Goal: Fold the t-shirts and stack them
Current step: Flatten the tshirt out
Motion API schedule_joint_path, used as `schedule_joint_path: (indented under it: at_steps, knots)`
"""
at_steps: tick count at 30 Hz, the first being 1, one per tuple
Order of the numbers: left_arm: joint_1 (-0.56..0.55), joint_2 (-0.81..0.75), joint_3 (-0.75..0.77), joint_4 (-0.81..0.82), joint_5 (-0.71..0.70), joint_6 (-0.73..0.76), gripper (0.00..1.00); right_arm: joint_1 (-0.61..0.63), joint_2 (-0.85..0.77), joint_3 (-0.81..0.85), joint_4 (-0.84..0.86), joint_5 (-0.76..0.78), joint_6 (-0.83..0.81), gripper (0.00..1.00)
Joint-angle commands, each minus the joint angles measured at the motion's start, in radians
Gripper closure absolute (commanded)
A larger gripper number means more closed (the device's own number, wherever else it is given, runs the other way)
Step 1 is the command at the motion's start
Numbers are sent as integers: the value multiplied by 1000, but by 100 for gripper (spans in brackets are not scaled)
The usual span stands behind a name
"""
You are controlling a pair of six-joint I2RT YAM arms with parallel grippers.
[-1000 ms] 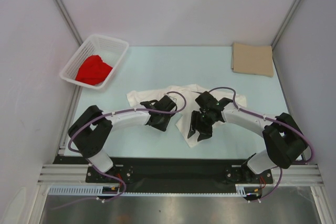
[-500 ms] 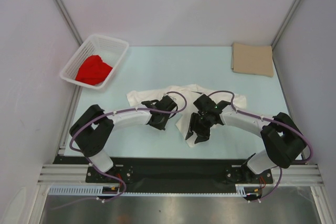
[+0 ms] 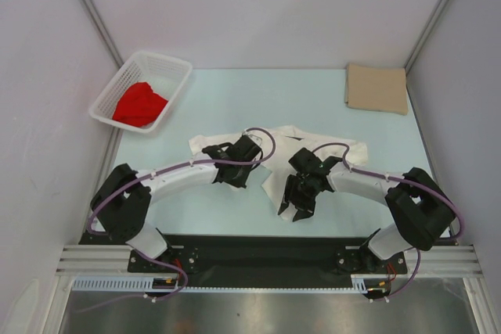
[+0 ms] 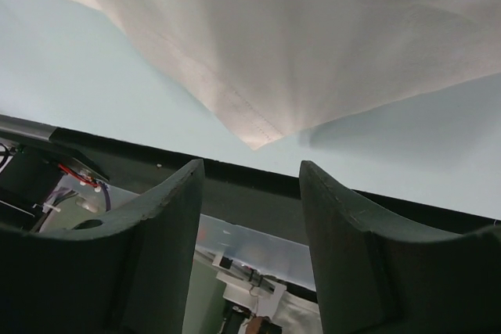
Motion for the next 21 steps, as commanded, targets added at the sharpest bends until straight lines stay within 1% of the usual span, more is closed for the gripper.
schedule_joint_path:
  at_steps: [1, 4, 6, 10, 12, 13, 17, 20, 21]
  knots:
    - [-6, -64, 46, -29, 9, -4, 100, 13, 26, -4, 38, 31, 25, 44]
    - [-6, -96, 52, -44, 17, -11, 100, 22, 61, 20, 29, 69, 11, 47]
    - [-6, -116, 52, -52, 26, -15, 100, 36, 80, 37, -2, 113, -9, 48]
    - [-6, -140, 45, -62, 31, -27, 100, 40, 104, 43, -12, 124, -21, 49]
    - [-6, -153, 43, -64, 42, -37, 100, 36, 97, 49, -48, 158, -15, 50]
    - [-6, -165, 43, -67, 45, -38, 100, 31, 59, 46, -54, 176, -13, 51]
    - [-6, -191, 35, -69, 52, -47, 100, -43, 0, 25, -78, 233, -70, 49]
    - [-6, -202, 35, -78, 58, -50, 100, -87, 3, 28, -86, 250, -116, 50]
    - [-6, -206, 37, -81, 61, -52, 100, -99, 8, 35, -97, 258, -142, 52]
